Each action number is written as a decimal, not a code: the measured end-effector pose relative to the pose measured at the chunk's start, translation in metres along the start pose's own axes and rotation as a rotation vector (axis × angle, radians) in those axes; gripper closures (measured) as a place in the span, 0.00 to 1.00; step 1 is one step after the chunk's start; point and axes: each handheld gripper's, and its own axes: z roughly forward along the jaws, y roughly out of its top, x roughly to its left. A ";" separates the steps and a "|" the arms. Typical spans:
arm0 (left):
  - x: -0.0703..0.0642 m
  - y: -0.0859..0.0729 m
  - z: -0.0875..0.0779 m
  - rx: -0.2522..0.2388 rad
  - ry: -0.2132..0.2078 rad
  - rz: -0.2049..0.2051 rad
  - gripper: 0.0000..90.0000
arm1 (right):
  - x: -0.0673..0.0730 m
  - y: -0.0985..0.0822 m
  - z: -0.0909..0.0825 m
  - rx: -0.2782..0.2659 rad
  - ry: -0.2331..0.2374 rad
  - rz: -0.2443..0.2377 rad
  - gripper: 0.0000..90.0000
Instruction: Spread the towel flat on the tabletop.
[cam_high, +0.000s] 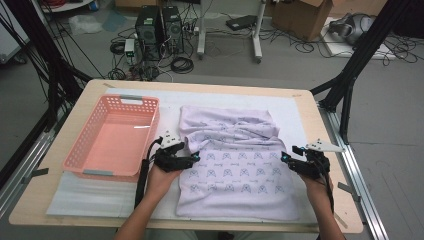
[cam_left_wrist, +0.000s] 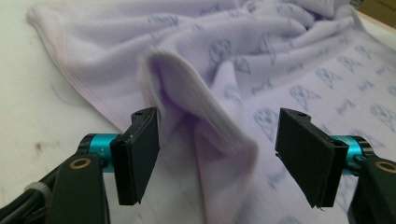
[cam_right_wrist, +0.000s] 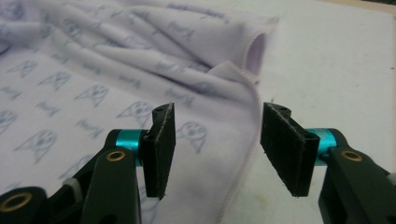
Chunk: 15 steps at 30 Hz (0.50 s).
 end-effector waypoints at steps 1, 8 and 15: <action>-0.001 -0.003 -0.003 0.009 -0.013 0.007 0.34 | 0.004 -0.002 -0.002 0.009 0.010 -0.007 0.47; -0.010 -0.021 -0.023 0.033 -0.024 0.002 0.35 | 0.022 -0.018 -0.012 0.043 0.065 -0.100 0.41; -0.017 -0.023 -0.018 0.134 -0.037 0.032 0.41 | 0.023 -0.033 -0.005 0.132 0.049 -0.118 0.28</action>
